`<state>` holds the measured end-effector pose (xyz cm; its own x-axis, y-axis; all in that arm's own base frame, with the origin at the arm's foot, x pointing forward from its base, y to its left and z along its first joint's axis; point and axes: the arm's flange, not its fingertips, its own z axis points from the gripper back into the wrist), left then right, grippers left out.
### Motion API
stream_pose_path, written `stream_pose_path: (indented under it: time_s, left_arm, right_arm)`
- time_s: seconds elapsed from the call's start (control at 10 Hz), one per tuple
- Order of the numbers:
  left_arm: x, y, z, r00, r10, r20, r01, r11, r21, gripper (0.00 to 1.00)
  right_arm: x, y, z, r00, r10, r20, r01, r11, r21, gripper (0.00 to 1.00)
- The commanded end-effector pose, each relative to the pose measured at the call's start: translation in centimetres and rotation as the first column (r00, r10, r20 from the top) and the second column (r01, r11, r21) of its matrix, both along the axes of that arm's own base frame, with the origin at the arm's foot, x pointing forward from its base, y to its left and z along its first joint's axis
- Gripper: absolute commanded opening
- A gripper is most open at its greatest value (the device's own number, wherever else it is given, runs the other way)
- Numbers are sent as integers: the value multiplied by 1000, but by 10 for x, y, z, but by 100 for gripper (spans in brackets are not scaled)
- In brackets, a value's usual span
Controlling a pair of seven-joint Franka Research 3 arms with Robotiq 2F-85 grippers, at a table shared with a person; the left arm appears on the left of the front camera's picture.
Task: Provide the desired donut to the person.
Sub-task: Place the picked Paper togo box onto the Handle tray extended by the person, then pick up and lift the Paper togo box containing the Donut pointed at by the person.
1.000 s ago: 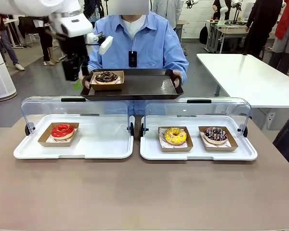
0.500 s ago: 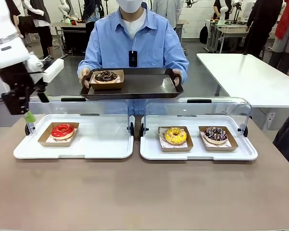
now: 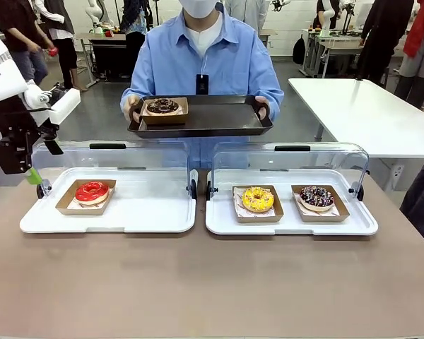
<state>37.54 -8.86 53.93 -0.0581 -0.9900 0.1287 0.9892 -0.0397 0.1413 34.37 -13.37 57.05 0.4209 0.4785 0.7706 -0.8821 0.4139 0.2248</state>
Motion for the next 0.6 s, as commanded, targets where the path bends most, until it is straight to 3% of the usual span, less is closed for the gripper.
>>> stream_pose_path:
  time_s: [0.0, 0.5]
  left_arm:
    - [2, -3, 2, 1000, -2, 1, 2, 1000, 11, 100]
    - [2, -3, 2, 1000, -2, 1, 2, 1000, 11, 100]
  right_arm:
    - [0, 0, 0, 1000, 4, 4, -4, 1000, 6, 100]
    - [0, 0, 0, 1000, 4, 4, -4, 1000, 6, 100]
